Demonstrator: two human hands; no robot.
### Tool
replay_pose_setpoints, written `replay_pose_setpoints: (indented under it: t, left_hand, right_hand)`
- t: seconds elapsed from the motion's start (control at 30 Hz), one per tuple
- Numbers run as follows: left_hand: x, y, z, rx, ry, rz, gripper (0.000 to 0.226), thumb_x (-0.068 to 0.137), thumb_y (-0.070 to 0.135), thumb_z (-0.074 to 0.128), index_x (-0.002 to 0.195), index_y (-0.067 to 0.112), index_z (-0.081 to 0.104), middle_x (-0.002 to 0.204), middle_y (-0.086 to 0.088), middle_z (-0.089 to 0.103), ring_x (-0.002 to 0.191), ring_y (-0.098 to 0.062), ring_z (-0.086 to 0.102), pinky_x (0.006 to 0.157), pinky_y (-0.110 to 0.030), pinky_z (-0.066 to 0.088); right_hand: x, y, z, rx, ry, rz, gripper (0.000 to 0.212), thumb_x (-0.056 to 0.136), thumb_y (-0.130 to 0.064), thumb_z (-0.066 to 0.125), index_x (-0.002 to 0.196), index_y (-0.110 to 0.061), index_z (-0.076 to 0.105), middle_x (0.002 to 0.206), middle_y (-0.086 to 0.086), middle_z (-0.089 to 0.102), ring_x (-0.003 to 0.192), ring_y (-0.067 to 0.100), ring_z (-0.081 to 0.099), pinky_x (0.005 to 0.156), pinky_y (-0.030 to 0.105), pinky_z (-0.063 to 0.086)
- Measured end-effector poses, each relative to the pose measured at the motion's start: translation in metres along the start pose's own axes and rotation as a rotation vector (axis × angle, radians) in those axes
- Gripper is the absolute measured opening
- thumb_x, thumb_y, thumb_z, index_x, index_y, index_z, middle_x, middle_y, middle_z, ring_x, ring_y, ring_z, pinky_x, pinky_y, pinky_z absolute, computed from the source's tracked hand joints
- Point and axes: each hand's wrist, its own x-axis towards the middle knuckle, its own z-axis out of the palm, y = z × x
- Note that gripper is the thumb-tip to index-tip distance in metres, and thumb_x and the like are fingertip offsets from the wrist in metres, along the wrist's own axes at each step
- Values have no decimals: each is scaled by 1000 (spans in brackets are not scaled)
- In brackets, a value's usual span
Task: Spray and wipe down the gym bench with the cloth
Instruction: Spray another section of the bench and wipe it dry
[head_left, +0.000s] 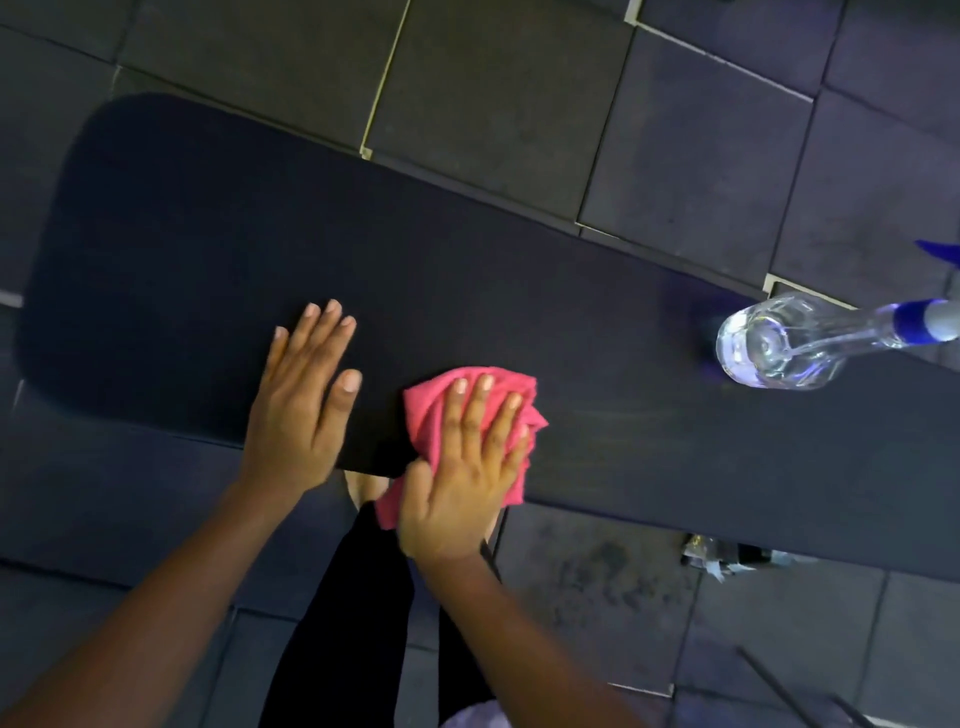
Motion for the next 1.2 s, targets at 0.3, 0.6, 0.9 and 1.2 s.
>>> replay_pose_setpoints:
  t: [0.3, 0.6, 0.9, 1.2]
  left_hand:
    - [-30, -59, -43, 108, 22, -66, 58, 103, 39, 20, 141, 1, 42, 153, -12, 33, 146, -26, 23, 121, -48, 13]
    - [-47, -90, -58, 157, 108, -234, 51, 102, 31, 26, 145, 7, 36, 157, -6, 26, 149, -20, 12, 123, -42, 7]
    - [-63, -115, -71, 145, 181, -284, 51, 103, 32, 22, 144, 8, 40, 156, -8, 29, 148, -23, 18, 122, -46, 10]
    - [-76, -136, -90, 190, 173, -372, 49, 102, 35, 28, 145, 14, 40, 159, -5, 22, 150, -21, 9, 122, -45, 7]
  right_hand:
    - [43, -69, 4, 456, -31, -193, 72, 78, -26, 29, 145, -1, 42, 157, 17, 33, 150, 31, 18, 123, 53, 3]
    - [49, -45, 13, -21, -127, -353, 72, 85, -37, 29, 150, -7, 33, 161, 13, 24, 150, 41, 7, 118, 63, 12]
    - [-6, -123, 58, 146, -350, -565, 66, 89, -31, 25, 146, -1, 39, 158, 14, 31, 151, 33, 15, 121, 56, 16]
    - [79, -127, 7, 413, -197, -341, 65, 83, -25, 30, 146, -12, 44, 157, 11, 36, 150, 27, 21, 119, 59, 16]
